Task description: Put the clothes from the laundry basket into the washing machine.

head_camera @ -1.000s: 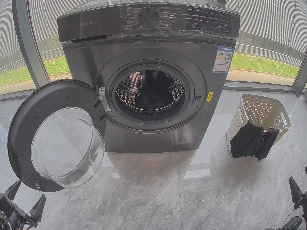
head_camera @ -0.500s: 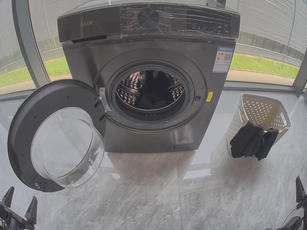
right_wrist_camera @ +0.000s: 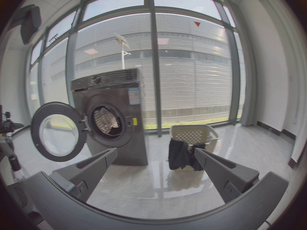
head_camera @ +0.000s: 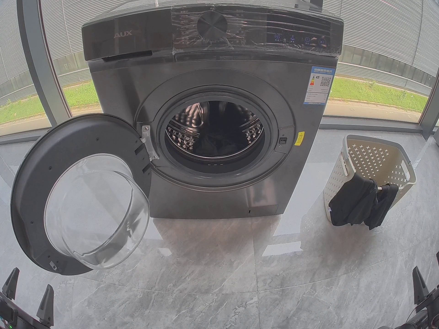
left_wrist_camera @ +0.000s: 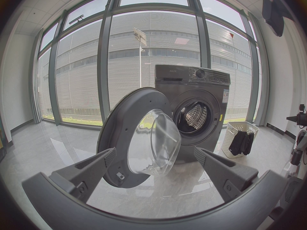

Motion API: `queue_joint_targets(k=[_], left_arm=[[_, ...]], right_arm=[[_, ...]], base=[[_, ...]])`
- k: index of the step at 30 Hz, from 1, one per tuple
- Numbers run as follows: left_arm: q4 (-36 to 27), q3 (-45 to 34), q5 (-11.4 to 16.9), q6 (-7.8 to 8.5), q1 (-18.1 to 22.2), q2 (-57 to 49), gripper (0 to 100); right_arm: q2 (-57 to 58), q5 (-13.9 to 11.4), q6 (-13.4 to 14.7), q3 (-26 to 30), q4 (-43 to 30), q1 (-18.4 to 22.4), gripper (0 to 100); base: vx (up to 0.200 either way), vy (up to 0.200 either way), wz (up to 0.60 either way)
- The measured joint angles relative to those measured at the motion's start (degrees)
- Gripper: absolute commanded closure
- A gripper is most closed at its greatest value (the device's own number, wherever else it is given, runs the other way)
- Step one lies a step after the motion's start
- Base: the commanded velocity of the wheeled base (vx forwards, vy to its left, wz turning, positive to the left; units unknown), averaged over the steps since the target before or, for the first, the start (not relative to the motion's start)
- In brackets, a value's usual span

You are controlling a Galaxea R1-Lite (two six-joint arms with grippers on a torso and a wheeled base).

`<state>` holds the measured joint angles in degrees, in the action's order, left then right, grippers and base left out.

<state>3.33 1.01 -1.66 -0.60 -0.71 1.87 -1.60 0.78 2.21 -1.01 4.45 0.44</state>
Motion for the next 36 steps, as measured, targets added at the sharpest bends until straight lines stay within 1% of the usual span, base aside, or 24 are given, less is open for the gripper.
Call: queue_joint_targets(k=[1, 2, 3, 4, 5, 7, 8, 10, 12, 14, 17, 22, 27, 36], left_arm=[[-0.33, 0.00, 0.13, -0.02, 0.09, -0.24, 0], [-0.55, 0.00, 0.18, -0.02, 0.20, -0.39, 0], [-0.77, 0.00, 0.11, -0.02, 0.27, -0.55, 0], [-0.99, 0.00, -0.09, -0.05, 0.33, -0.68, 0], [-1.19, 0.00, -0.28, -0.09, 0.35, -0.77, 0], [-1.80, 0.00, -0.33, -0.20, 0.44, -0.93, 0], [-2.33, 0.00, 0.13, -0.20, 0.50, -0.99, 0], [-2.89, 0.00, 1.08, -0.09, 0.52, -1.02, 0], [-3.19, 0.00, 3.05, 0.20, 0.57, -1.10, 0], [-3.35, 0.00, 3.64, 0.16, 0.57, -1.12, 0], [-3.33, 0.00, 3.44, -0.09, 0.61, -1.13, 0], [-3.33, 0.00, 3.32, -0.35, 0.60, -1.13, 0], [-3.35, 0.00, 3.02, -1.12, 0.61, -1.13, 0], [-3.33, 0.00, 2.96, -1.23, 0.61, -1.12, 0]], right_arm=[[0.17, -1.76, 0.15, 0.00, -0.16, -0.02, 0], [0.30, -2.85, 0.15, 0.00, -0.33, -0.06, 0], [0.41, -3.57, 0.11, 0.00, -0.62, -0.06, 0], [0.50, -3.75, -0.02, 0.00, -0.98, -0.11, 0], [0.56, -3.51, -0.11, 0.00, -1.23, -0.11, 0], [0.67, -1.32, -0.33, 0.00, -2.10, -0.17, 0], [0.74, 0.12, -0.46, 0.00, -2.78, -0.23, 0], [0.78, 1.18, -0.71, 0.00, -3.50, -0.30, 0], [0.83, 1.29, -0.79, 0.00, -3.96, -0.37, 0], [0.85, 1.18, -0.87, 0.00, -4.24, -0.44, 0], [0.85, 1.02, -1.39, 0.00, -4.27, -0.46, 0], [0.85, 0.99, -1.50, 0.00, -4.29, -0.51, 0], [0.85, 0.99, -1.50, 0.00, -4.27, -0.51, 0], [0.85, 1.00, -1.52, 0.00, -4.32, -0.54, 0]], base=[[0.000, 0.000, 0.00], [0.000, 0.000, 0.00], [0.000, 0.000, 0.00], [0.000, 0.000, 0.00], [0.000, 0.000, 0.00], [0.000, 0.000, 0.00], [0.000, 0.000, 0.00], [0.000, 0.000, 0.00], [0.000, 0.000, 0.00], [0.000, 0.000, 0.00], [0.000, -0.200, 0.00], [0.000, -0.200, 0.00], [0.000, -0.200, 0.00], [0.000, -0.200, 0.00]])
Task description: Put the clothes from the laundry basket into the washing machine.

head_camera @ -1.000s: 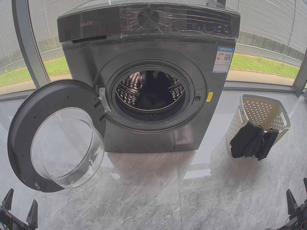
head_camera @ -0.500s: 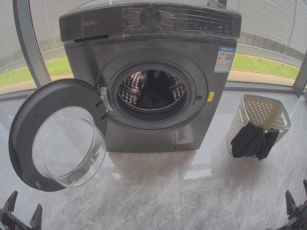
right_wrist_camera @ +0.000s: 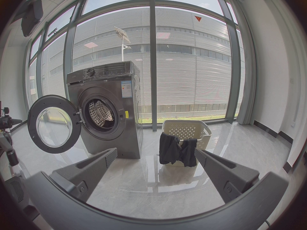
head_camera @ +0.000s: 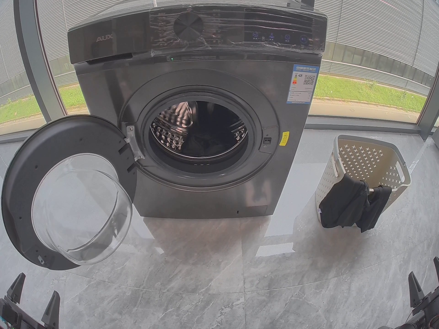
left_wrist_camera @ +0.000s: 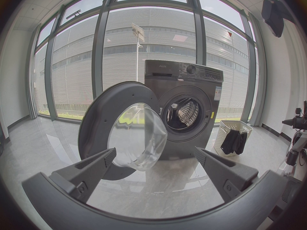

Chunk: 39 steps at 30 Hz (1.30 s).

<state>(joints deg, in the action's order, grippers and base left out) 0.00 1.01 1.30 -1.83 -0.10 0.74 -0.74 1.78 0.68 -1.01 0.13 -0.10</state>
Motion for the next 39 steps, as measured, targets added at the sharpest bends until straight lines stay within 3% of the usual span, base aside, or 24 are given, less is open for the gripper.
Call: queue_joint_targets(k=[39], left_arm=[[0.00, 0.00, -0.41, -0.28, 0.00, 0.07, 0]], right_arm=[[-0.10, -0.01, 0.00, 0.00, 0.00, 0.00, 0]], base=[[0.000, -0.200, 0.00]])
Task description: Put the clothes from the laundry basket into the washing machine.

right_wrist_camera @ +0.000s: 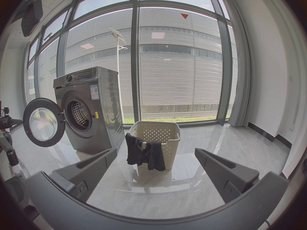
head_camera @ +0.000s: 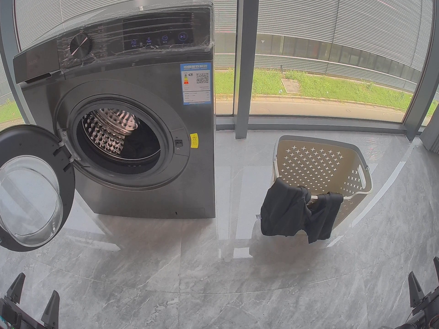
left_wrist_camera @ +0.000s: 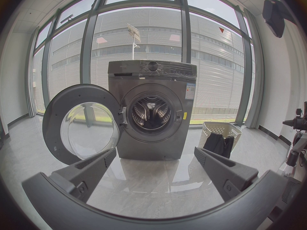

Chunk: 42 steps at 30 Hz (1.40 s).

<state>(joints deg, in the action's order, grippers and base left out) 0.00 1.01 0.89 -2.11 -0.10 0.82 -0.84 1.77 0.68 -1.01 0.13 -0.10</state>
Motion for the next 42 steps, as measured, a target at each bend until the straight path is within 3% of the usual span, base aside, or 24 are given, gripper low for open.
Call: queue_joint_targets(k=[26, 42], left_arm=[[0.00, 0.00, -0.18, -0.13, 0.00, 0.04, 0], [0.00, 0.00, -0.24, -0.13, 0.00, 0.09, 0]], right_arm=[[-0.04, -0.02, 0.02, 0.00, 0.02, 0.02, 0], [-0.04, 0.00, 0.00, 0.00, 0.02, 0.00, 0]], base=[[0.000, -0.015, 0.00], [0.000, -0.200, 0.00]])
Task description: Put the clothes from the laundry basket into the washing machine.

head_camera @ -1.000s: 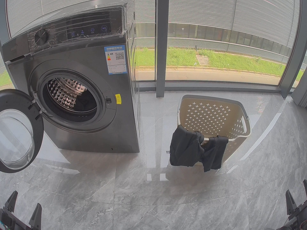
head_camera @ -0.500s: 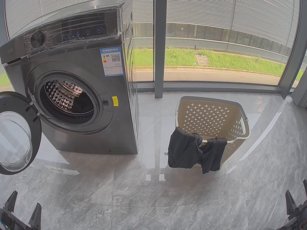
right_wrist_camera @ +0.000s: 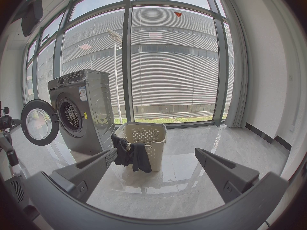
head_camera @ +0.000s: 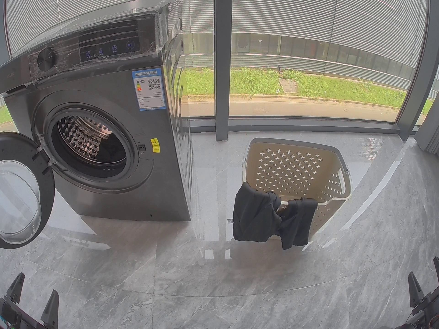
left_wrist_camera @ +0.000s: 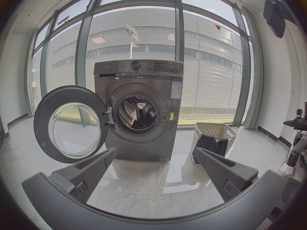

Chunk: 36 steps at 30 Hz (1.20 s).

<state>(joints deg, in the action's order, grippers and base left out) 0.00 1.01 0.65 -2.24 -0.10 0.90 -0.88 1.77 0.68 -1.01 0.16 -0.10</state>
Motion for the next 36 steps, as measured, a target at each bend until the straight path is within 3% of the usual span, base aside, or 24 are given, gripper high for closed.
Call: queue_joint_targets(k=[5, 26, 36], left_arm=[[0.00, 0.00, -0.46, 0.00, 0.00, 0.00, 0], [0.00, 0.00, -0.46, 0.00, 0.00, 0.02, 0], [0.00, 0.00, -0.49, 0.00, 0.00, 0.02, 0]], right_arm=[[-0.02, 0.00, 0.00, 0.00, 0.00, 0.00, 0], [-0.05, 0.00, 0.02, 0.00, 0.00, 0.00, 0], [-0.05, -0.02, 0.00, 0.00, 0.00, 0.05, 0]], base=[[0.000, -0.200, 0.00], [0.000, 0.000, 0.00], [0.000, -0.180, 0.00]])
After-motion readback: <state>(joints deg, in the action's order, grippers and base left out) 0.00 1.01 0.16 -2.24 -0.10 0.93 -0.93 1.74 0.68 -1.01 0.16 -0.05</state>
